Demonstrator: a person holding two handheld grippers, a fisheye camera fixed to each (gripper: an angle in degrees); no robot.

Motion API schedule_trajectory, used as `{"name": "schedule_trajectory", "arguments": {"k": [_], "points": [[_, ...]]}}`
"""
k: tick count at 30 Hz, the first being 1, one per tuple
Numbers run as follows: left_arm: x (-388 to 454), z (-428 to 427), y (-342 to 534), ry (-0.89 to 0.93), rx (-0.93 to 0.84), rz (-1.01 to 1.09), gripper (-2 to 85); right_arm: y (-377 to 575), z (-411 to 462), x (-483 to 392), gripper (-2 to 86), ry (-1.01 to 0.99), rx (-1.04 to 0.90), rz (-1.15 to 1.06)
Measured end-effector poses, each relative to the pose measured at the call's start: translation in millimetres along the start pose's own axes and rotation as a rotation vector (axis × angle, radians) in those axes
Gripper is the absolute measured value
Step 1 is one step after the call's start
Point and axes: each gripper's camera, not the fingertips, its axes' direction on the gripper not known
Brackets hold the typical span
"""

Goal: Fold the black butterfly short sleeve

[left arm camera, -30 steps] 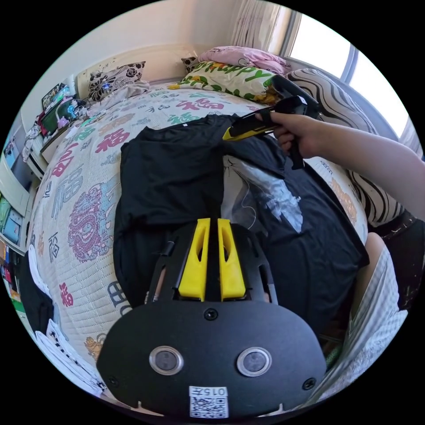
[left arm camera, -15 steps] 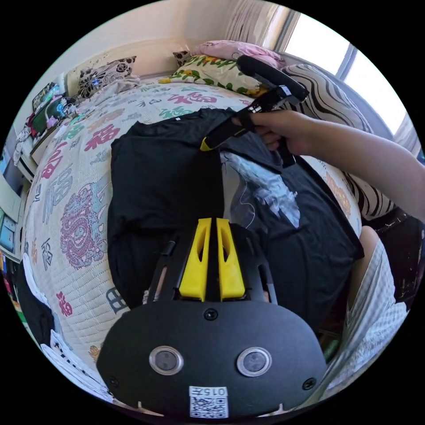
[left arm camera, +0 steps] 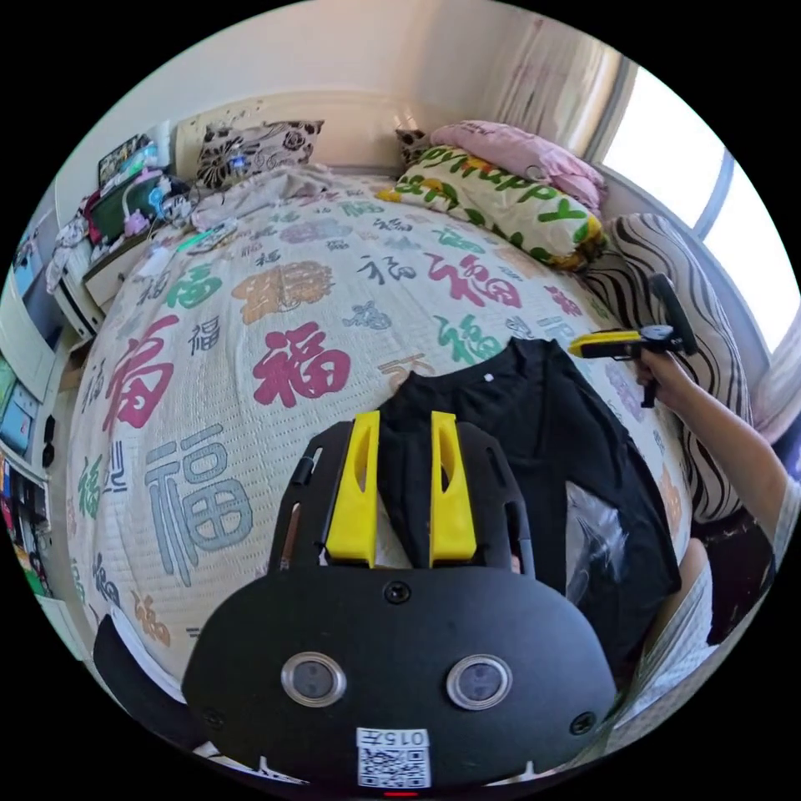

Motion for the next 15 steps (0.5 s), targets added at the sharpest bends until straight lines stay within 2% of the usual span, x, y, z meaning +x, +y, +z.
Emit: {"name": "schedule_trajectory", "arguments": {"k": [4,7,10,12,15], "points": [[-15.7,35.8,-26.3,0.011,-0.09,-0.03,8.7,-9.6,1.1,6.5,11.0,0.009,-0.023,0.05],[-15.1,50.9,-34.6,-0.016,-0.13,-0.002,8.0,-11.7,4.5,12.3,10.3,-0.058,-0.073,0.079],[-12.4,55.9,-39.4,-0.031,-0.138,0.041,6.6,-4.1,-0.4,9.8,7.9,-0.039,-0.098,0.029],[-10.1,56.1,-43.4,-0.018,-0.153,0.078,4.6,2.9,-3.1,7.1,1.9,-0.13,-0.131,-0.055],[-7.7,54.2,-54.4,0.005,-0.203,0.111,1.5,13.5,-11.0,9.6,0.1,-0.161,-0.165,-0.048]]}}
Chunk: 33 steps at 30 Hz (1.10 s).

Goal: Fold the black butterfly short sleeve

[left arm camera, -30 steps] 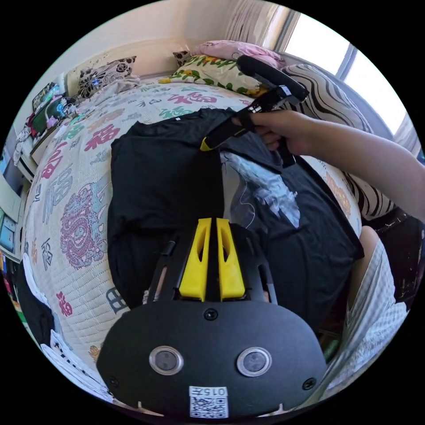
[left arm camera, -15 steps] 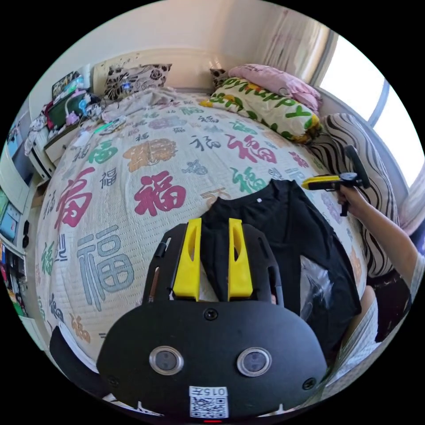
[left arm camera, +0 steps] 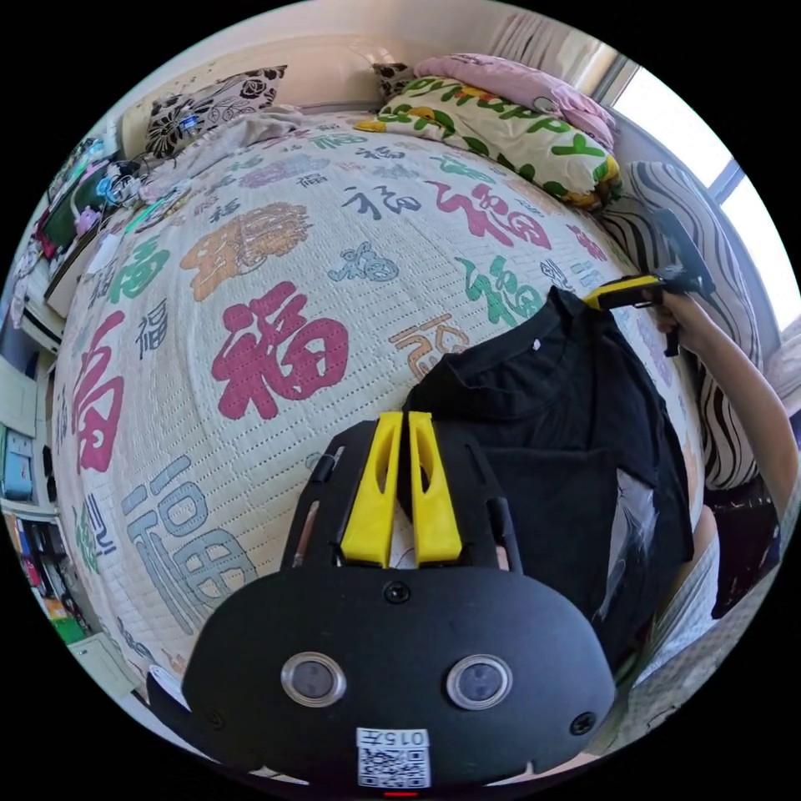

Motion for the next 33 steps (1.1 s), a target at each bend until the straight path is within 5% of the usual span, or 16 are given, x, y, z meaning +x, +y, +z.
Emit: {"name": "schedule_trajectory", "arguments": {"k": [18,33], "points": [[32.5,-78.0,-27.3,-0.017,0.106,-0.047,-0.2,85.0,-69.1,-28.5,-1.0,0.2,0.191,0.046],[178.8,-167.5,232.6,0.127,0.153,0.204,0.1,345.2,-91.2,-85.3,-1.0,-0.113,0.21,-0.202]]}}
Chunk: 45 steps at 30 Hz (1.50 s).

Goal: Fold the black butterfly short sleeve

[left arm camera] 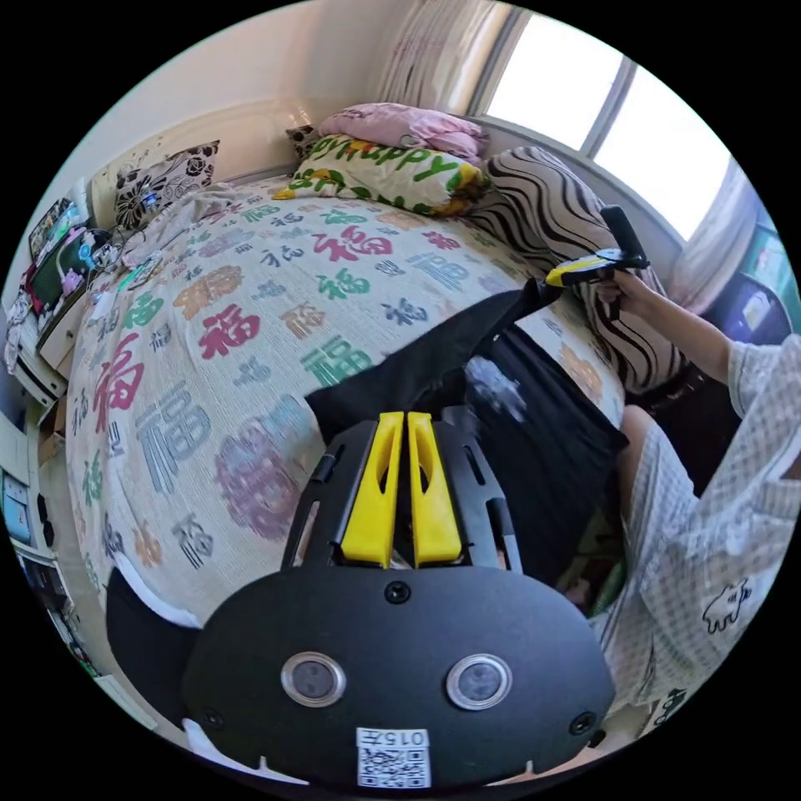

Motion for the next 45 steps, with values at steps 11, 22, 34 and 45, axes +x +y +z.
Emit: {"name": "schedule_trajectory", "arguments": {"k": [11,22,34,45], "points": [[163.1,1.7,164.1,0.021,-0.224,0.058,0.0,196.6,39.8,-94.7,-0.9,0.012,-0.276,-0.093],[213.3,-8.4,203.5,-0.025,-0.301,0.175,0.1,262.6,51.0,-111.0,-0.9,0.105,-0.323,-0.122],[190.8,-9.2,239.9,-0.055,-0.567,0.165,6.6,292.3,71.1,-87.0,4.0,0.179,-0.506,-0.103],[-4.8,-97.4,221.7,0.012,0.04,-0.483,10.7,253.7,2.6,43.8,7.6,0.053,0.072,0.371]]}}
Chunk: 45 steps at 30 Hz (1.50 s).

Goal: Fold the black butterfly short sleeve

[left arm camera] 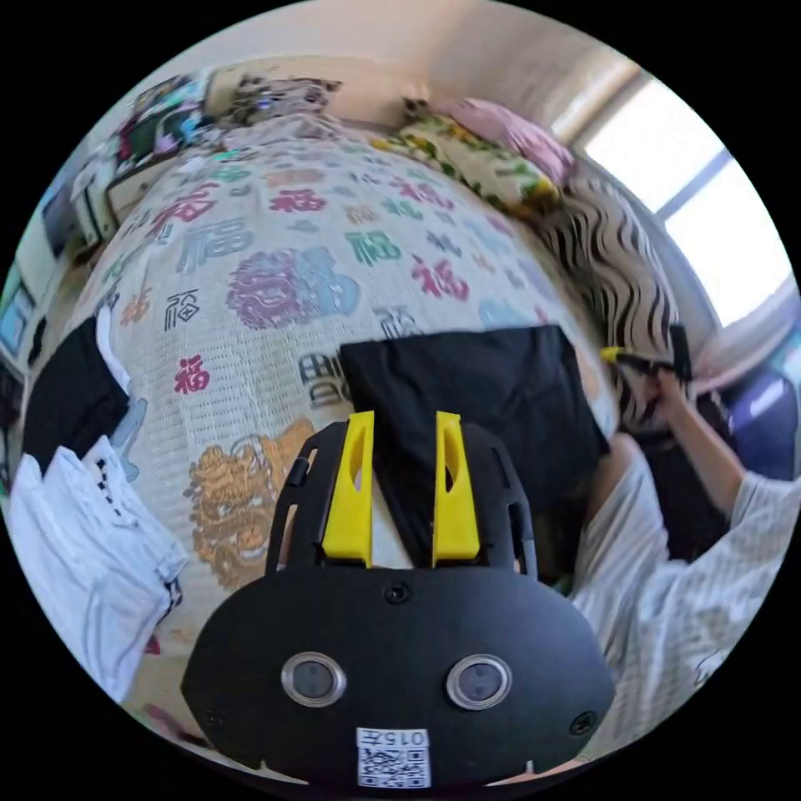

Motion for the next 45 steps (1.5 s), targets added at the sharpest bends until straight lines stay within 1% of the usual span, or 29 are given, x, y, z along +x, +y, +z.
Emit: {"name": "schedule_trajectory", "arguments": {"k": [2,5,9,11,13,17,21,24,28,30,33,35,39,42,45], "points": [[-38.5,5.5,-19.5,0.043,0.028,-0.12,11.1,-21.5,5.5,29.5,8.1,-0.042,0.037,0.111],[-73.6,21.7,-35.7,0.055,-0.02,-0.198,10.9,-42.7,20.7,60.3,8.7,-0.064,-0.004,0.201],[-107.5,36.9,-41.0,0.093,-0.083,-0.264,8.0,-59.0,41.9,82.7,8.2,-0.077,-0.104,0.222],[-129.0,34.4,-38.3,0.157,-0.076,-0.304,4.5,-65.4,49.3,92.1,4.7,-0.065,-0.149,0.228],[-145.1,28.1,-34.8,0.196,-0.065,-0.325,2.1,-67.8,46.6,97.3,1.2,-0.055,-0.133,0.205],[-171.8,10.0,-27.4,0.206,-0.033,-0.32,-0.1,-69.3,33.2,116.6,-0.6,-0.037,-0.096,0.222],[-184.9,5.9,-24.1,0.192,-0.036,-0.312,0.5,-71.4,30.9,128.4,-0.5,-0.053,-0.101,0.216],[-188.1,-5.2,-23.2,0.17,-0.023,-0.258,3.9,-75.4,26.8,130.9,1.0,-0.08,-0.077,0.166],[-199.0,-37.6,-16.9,0.083,0.047,-0.188,9.4,-81.2,11.7,143.9,5.9,-0.074,-0.031,0.126],[-208.8,-44.0,-15.4,0.064,0.048,-0.182,10.4,-85.6,11.1,150.7,7.6,-0.092,-0.05,0.109],[-221.7,-38.2,-15.8,0.143,0.014,-0.172,11.5,-95.3,19.8,157.8,9.5,-0.159,-0.096,0.086],[-225.0,-29.6,-16.8,0.185,-0.024,-0.137,12.4,-103.2,30.3,158.3,10.0,-0.154,-0.156,0.069],[-227.3,-31.0,-13.0,0.187,-0.012,-0.096,12.7,-110.6,32.3,159.5,9.9,-0.148,-0.172,0.054],[-223.2,-33.0,-7.2,0.174,-0.003,-0.069,12.1,-113.3,36.3,156.2,8.4,-0.187,-0.205,0.02],[-218.5,-32.0,-3.8,0.125,-0.013,-0.052,10.1,-114.9,40.9,150.0,6.6,-0.108,-0.189,0.007]]}}
